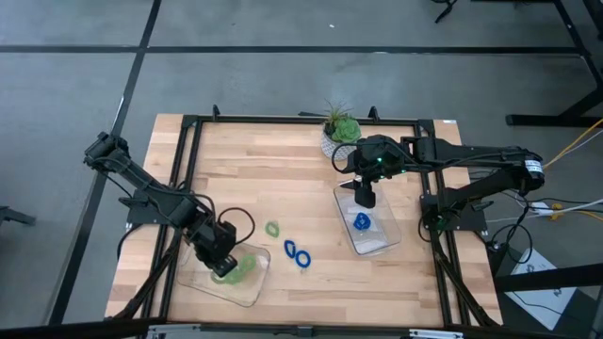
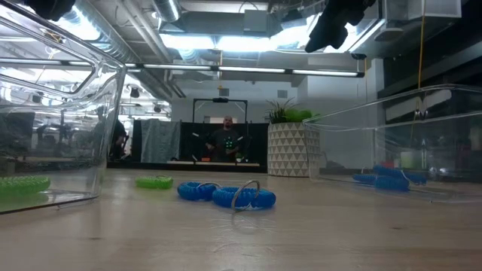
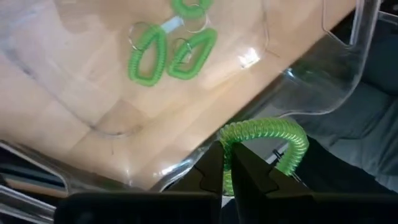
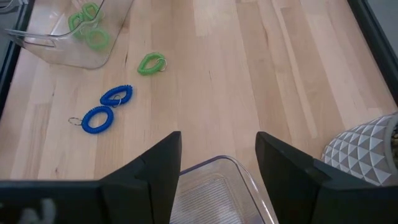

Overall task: Sort spring keychains
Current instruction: Put the green spring keychain into the left transparent bin, then put the blue spring keychain into the right transparent bin

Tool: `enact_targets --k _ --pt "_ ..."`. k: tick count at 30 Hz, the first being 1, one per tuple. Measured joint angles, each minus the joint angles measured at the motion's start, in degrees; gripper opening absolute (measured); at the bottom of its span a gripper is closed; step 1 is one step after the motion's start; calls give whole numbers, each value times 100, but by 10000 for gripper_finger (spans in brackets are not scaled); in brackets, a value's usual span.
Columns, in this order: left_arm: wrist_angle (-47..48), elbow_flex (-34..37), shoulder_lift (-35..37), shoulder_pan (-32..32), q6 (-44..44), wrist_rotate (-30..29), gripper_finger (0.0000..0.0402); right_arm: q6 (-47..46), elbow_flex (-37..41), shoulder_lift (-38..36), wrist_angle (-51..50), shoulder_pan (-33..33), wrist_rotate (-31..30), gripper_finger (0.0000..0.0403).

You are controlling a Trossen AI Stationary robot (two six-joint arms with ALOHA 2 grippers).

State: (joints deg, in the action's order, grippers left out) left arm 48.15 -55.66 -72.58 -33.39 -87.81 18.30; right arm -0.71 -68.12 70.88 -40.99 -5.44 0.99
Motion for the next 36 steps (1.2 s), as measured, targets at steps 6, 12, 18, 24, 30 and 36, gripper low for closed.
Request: enact_targets --k 6,12,18,24,30,36 --pt "415 0 0 11 -201 -303 17 0 0 1 2 0 0 205" --pt "772 0 0 11 -315 -432 17 110 0 0 0 0 -2 205" --pt "987 0 0 11 -314 -423 18 132 0 1 0 0 -2 205" --pt "996 0 0 11 -308 -328 38 122 0 1 0 1 0 205" --pt "997 0 0 11 -315 -325 76 122 0 1 0 1 0 205" --pt "995 0 0 11 -393 -335 115 122 0 1 0 1 0 205"
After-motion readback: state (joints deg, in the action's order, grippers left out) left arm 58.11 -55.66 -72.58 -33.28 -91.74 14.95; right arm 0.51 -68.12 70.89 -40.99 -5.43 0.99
